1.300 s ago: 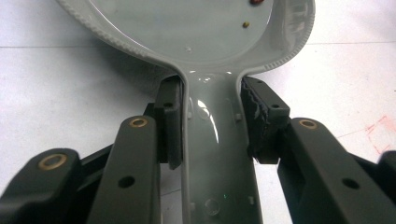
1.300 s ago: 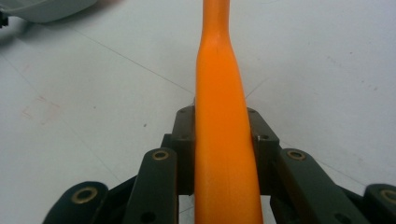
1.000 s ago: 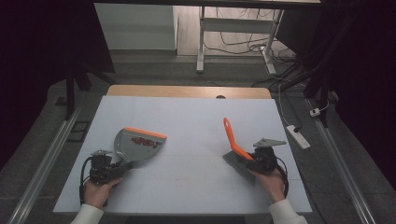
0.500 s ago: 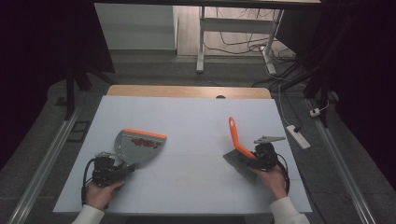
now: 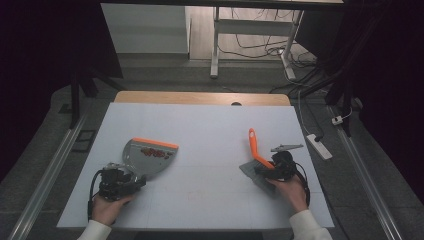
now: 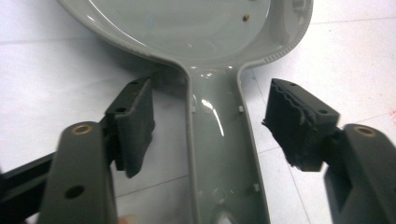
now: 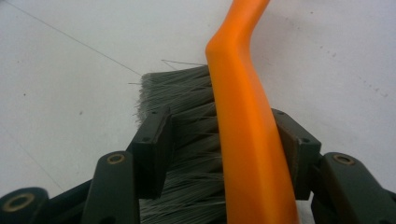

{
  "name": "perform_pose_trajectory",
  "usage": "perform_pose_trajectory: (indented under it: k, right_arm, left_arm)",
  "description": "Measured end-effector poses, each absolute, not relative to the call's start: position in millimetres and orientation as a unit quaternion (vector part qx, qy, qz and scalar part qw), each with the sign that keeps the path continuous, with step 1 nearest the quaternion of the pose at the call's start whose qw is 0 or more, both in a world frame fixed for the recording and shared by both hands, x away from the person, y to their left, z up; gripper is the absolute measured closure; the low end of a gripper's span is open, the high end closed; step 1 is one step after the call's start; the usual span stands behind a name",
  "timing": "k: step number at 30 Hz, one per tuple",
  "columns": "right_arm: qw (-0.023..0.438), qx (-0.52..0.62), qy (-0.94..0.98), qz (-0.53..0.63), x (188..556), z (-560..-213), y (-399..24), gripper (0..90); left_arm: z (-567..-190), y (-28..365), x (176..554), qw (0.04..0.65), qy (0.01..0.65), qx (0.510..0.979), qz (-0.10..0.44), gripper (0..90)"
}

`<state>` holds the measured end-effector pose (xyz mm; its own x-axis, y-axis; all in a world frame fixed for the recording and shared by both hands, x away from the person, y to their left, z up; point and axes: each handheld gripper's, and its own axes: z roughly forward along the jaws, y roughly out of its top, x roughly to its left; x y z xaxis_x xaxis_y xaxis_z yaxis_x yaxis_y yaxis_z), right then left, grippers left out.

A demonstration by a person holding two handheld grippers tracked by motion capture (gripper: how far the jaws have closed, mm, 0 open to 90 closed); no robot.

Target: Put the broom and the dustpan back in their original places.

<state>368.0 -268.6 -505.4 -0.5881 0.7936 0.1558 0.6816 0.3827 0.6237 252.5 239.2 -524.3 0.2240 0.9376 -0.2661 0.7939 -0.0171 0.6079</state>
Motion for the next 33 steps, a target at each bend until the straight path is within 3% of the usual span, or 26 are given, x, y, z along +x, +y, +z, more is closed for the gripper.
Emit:
perform_pose_trajectory:
  k: [10,20,33]
  right_arm:
    - [0.113,0.460,0.824,0.312,368.7,-501.9,-266.9,38.2]
    - [0.166,0.439,0.830,0.302,363.2,-493.6,-263.5,36.3]
    - [0.161,0.391,0.831,0.360,348.6,-482.4,-266.7,39.3]
  left_arm:
    - [-509.6,241.9,246.0,0.339,0.584,0.723,0.149,29.1]
    - [-505.5,240.7,246.0,0.335,0.567,0.736,0.157,28.3]
    - [-500.1,231.4,252.3,0.352,0.513,0.769,0.146,30.8]
